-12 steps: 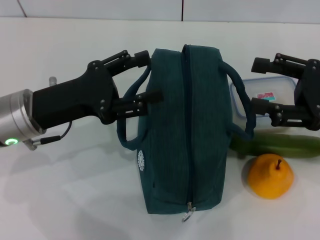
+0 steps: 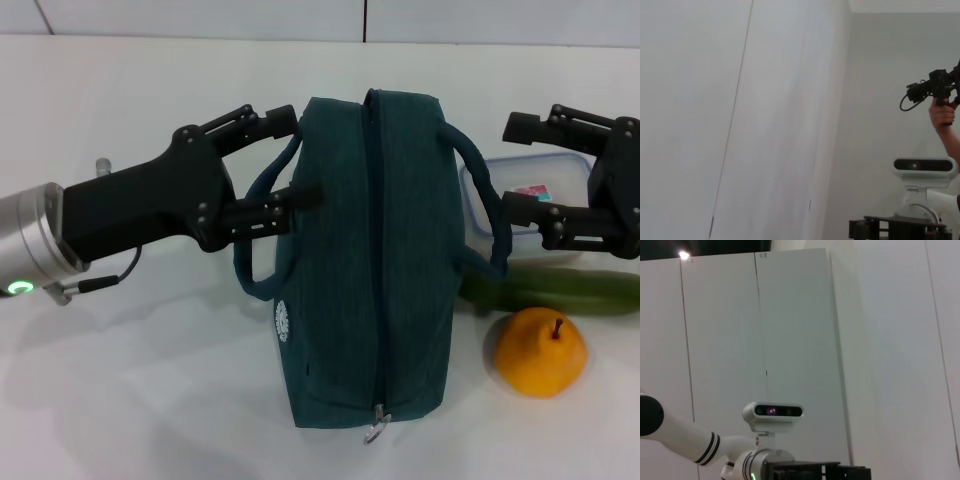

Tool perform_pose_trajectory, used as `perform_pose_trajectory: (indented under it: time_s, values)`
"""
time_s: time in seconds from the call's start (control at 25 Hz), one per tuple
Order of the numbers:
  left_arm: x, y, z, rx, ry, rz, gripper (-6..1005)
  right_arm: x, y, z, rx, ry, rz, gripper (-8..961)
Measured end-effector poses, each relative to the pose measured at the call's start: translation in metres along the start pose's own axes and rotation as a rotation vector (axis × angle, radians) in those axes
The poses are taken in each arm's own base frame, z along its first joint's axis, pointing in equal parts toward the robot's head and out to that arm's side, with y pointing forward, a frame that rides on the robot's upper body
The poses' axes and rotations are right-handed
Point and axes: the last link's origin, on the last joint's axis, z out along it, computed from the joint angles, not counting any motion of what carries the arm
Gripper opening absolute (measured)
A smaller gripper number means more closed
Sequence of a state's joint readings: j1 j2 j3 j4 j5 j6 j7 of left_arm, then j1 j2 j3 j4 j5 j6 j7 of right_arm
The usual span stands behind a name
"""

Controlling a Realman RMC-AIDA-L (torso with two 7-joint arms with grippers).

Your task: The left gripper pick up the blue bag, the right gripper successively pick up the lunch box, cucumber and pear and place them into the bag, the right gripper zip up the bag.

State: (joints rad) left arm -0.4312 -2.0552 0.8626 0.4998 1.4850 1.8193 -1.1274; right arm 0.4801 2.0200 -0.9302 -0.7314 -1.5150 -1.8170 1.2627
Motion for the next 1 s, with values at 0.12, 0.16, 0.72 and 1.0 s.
perform_pose_trajectory:
  time_s: [0.12, 0.16, 0.72, 1.0]
  values:
    - [0.008, -0.004, -0.001, -0.006, -0.014, -0.024, 855, 0.0, 0.0, -0.001, 0.007, -0.008, 0.003, 825]
    - [0.013, -0.006, -0.001, -0.012, -0.026, -0.036, 854, -0.001, -0.001, -0.001, 0.008, -0.012, 0.003, 825]
    - [0.041, -0.021, 0.005, 0.067, -0.285, -0.3, 849, -0.004, -0.002, -0.006, 0.035, -0.038, -0.025, 825]
    - [0.034, -0.022, 0.012, 0.089, -0.309, -0.338, 846, -0.004, -0.002, -0.005, 0.038, -0.041, -0.033, 824]
